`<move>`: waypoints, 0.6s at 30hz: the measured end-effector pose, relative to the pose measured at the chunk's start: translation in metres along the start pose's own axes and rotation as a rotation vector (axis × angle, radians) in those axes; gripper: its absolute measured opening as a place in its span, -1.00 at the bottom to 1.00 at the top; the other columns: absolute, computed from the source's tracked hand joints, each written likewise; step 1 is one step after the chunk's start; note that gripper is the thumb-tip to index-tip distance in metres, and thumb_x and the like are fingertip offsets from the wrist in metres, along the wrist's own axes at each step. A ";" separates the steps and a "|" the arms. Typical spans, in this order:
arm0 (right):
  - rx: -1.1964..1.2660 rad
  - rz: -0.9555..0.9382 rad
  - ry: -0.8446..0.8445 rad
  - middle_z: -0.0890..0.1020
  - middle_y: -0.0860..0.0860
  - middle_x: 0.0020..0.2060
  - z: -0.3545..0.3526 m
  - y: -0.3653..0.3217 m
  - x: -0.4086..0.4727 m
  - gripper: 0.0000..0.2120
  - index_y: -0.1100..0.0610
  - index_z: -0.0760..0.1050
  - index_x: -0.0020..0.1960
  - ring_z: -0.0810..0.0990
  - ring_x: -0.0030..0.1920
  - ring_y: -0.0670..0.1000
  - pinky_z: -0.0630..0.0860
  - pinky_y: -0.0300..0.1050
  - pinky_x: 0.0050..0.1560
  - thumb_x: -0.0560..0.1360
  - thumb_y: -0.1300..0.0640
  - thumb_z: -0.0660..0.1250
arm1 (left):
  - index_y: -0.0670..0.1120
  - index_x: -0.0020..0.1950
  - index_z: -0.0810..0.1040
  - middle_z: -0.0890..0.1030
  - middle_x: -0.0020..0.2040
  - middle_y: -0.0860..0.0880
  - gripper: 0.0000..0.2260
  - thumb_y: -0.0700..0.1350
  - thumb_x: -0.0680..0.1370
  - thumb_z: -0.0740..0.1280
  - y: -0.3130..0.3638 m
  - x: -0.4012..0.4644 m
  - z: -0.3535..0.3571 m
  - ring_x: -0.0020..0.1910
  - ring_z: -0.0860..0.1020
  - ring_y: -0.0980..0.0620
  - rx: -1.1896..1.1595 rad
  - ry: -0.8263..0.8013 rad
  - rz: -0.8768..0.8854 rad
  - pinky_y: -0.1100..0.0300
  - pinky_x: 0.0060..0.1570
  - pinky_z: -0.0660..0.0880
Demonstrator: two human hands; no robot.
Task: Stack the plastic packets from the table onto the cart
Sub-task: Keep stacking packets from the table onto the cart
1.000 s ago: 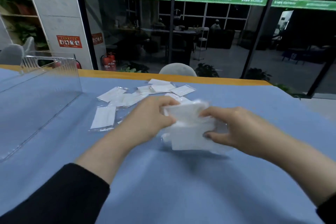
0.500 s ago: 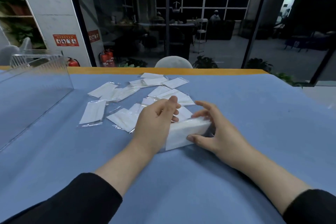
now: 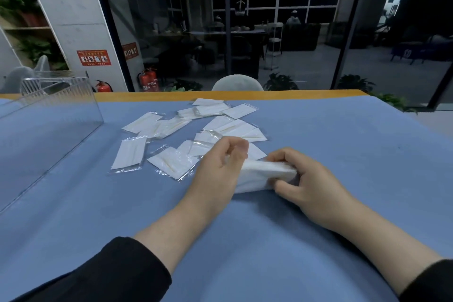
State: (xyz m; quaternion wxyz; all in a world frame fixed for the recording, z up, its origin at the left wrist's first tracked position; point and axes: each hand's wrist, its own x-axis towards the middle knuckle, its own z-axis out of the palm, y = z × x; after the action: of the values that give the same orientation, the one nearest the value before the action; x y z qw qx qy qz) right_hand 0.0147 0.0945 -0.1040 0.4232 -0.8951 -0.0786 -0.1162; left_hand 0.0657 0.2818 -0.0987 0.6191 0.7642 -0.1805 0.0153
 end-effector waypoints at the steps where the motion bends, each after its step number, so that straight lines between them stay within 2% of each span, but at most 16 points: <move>1: 0.024 0.001 0.016 0.63 -0.18 -0.09 -0.002 -0.001 -0.001 -0.70 -0.17 0.53 0.03 0.54 -0.18 -0.13 0.46 -0.24 -0.15 0.50 0.23 0.37 | 0.18 0.10 0.55 0.60 0.01 0.13 -0.78 0.21 0.51 0.35 0.001 0.001 -0.006 -0.10 0.51 0.26 0.039 -0.060 0.016 0.47 -0.14 0.39; 3: 0.076 0.004 0.019 0.64 -0.16 -0.15 -0.005 -0.003 -0.003 -0.69 -0.18 0.54 0.00 0.55 -0.19 -0.10 0.47 -0.22 -0.14 0.51 0.25 0.39 | 0.28 0.14 0.50 0.57 0.02 0.19 -0.66 0.13 0.41 0.50 0.004 0.001 -0.020 -0.11 0.54 0.25 0.139 -0.223 0.016 0.43 -0.14 0.46; 5: 0.080 0.003 -0.009 0.63 -0.18 -0.19 -0.005 -0.005 -0.003 -0.67 -0.22 0.53 -0.02 0.52 -0.24 -0.14 0.44 -0.29 -0.20 0.51 0.25 0.41 | 0.31 0.13 0.49 0.56 0.03 0.21 -0.60 0.02 0.42 0.57 0.002 0.001 -0.032 -0.07 0.56 0.21 0.297 -0.330 0.018 0.37 -0.08 0.50; 8: 0.102 0.028 -0.025 0.61 -0.15 -0.25 -0.001 -0.005 -0.004 -0.66 -0.22 0.54 -0.03 0.49 -0.28 -0.14 0.40 -0.35 -0.25 0.52 0.26 0.41 | 0.25 0.07 0.51 0.62 -0.02 0.13 -0.71 -0.04 0.47 0.50 0.001 0.001 -0.036 -0.06 0.57 0.09 0.445 -0.342 0.024 0.14 -0.02 0.53; 10: 0.108 0.040 -0.016 0.63 -0.12 -0.23 0.000 -0.006 -0.004 -0.68 -0.20 0.55 -0.02 0.52 -0.24 -0.08 0.42 -0.31 -0.22 0.52 0.25 0.42 | 0.24 0.05 0.51 0.63 -0.05 0.10 -0.74 -0.04 0.46 0.47 0.002 0.002 -0.036 -0.08 0.58 0.08 0.480 -0.342 0.023 0.08 -0.03 0.55; 15: 0.037 0.012 -0.045 0.64 -0.15 -0.18 -0.001 -0.013 0.005 -0.68 -0.23 0.54 0.02 0.55 -0.19 -0.08 0.43 -0.33 -0.18 0.50 0.20 0.45 | 0.21 0.08 0.52 0.60 -0.10 0.12 -0.73 -0.09 0.46 0.43 0.005 0.003 -0.045 -0.11 0.54 0.15 0.539 -0.402 0.046 0.24 -0.13 0.49; 18: 0.055 -0.043 0.017 0.65 -0.22 -0.03 0.002 -0.023 0.023 -0.70 -0.26 0.54 0.11 0.61 -0.03 -0.15 0.47 -0.37 0.00 0.46 0.03 0.50 | 0.16 0.00 0.53 0.59 -0.18 0.07 -0.76 -0.16 0.47 0.41 0.014 0.010 -0.065 -0.24 0.51 0.11 0.509 -0.277 0.083 0.30 -0.32 0.41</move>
State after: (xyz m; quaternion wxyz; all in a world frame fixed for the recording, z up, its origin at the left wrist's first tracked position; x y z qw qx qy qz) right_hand 0.0317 0.1116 -0.0819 0.4457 -0.8802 -0.0974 -0.1308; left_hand 0.0839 0.3387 -0.0675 0.3757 0.8817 -0.2847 -0.0191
